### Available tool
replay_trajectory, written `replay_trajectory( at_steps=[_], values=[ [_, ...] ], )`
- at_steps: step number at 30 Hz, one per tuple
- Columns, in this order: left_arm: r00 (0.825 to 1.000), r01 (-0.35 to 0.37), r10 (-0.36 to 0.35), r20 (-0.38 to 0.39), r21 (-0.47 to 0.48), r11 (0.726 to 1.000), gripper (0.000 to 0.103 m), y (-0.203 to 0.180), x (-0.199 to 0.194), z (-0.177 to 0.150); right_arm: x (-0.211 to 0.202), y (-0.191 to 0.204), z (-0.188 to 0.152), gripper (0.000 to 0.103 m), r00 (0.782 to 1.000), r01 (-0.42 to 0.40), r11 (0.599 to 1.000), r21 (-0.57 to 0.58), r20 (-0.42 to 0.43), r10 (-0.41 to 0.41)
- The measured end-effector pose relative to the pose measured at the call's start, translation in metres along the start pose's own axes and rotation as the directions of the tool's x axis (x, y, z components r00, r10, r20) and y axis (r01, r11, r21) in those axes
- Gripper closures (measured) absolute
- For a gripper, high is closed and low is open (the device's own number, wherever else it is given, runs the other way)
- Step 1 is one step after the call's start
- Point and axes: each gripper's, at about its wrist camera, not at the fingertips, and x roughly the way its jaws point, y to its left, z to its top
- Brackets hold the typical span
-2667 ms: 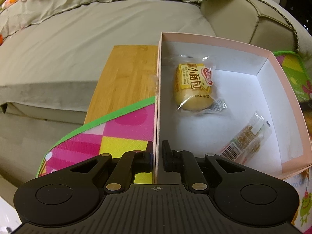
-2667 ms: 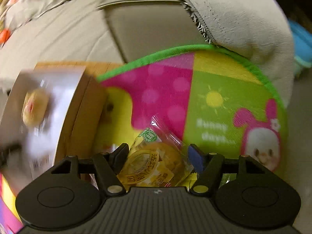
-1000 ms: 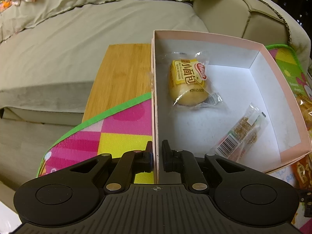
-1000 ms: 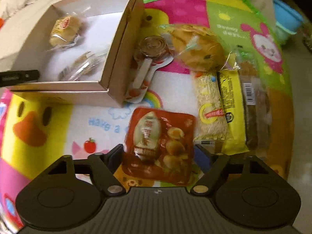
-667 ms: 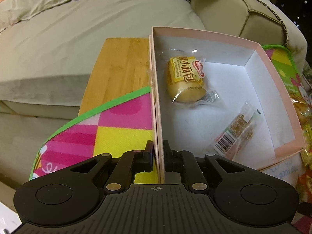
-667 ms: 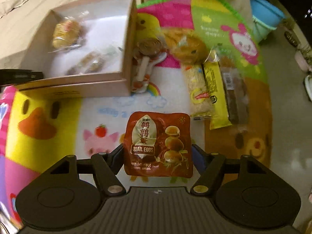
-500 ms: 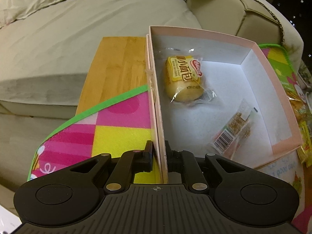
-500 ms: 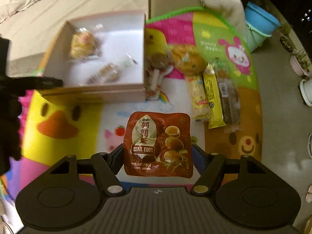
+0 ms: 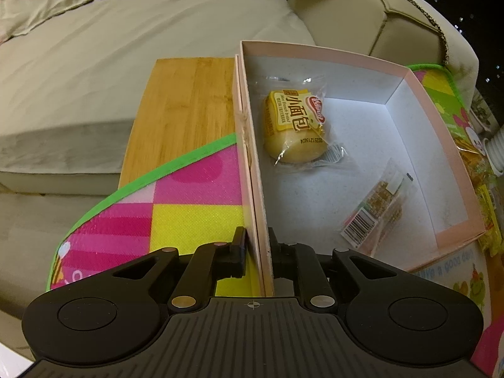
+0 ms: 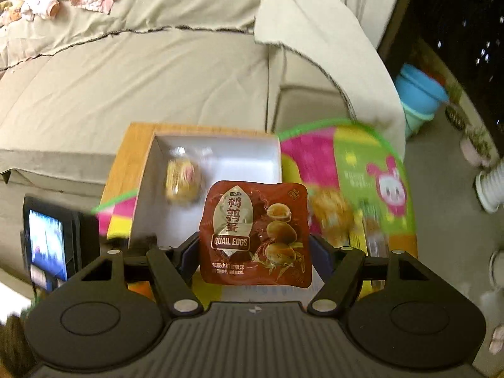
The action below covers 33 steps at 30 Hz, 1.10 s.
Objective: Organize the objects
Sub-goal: 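Grasp the brown quail-egg pouch with the right gripper and drop it into the box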
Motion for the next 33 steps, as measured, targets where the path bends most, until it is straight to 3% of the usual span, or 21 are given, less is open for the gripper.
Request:
replay_trajectory(
  at_steps=[8, 17, 24, 33],
  values=[
    [1.0, 0.001, -0.001, -0.004, 0.004, 1.0, 0.089, 0.0, 0.0, 0.001, 0.024, 0.036, 0.039, 0.031, 0.999, 0.016, 0.999, -0.032, 0.038, -0.015],
    [1.0, 0.007, -0.007, -0.001, 0.004, 1.0, 0.089, 0.001, 0.001, 0.002, 0.039, 0.038, 0.039, 0.03, 0.999, 0.027, 0.998, -0.056, 0.027, -0.026],
    [1.0, -0.002, 0.002, 0.002, 0.001, 1.0, 0.09, -0.001, 0.001, 0.003, 0.06, -0.002, 0.02, 0.027, 1.0, 0.02, 1.0, -0.021, -0.009, -0.02],
    [0.996, -0.08, 0.08, 0.03, 0.014, 0.997, 0.092, -0.012, 0.0, -0.002, 0.09, -0.091, -0.047, 0.026, 0.991, 0.041, 0.999, 0.015, -0.131, -0.038]
  ],
)
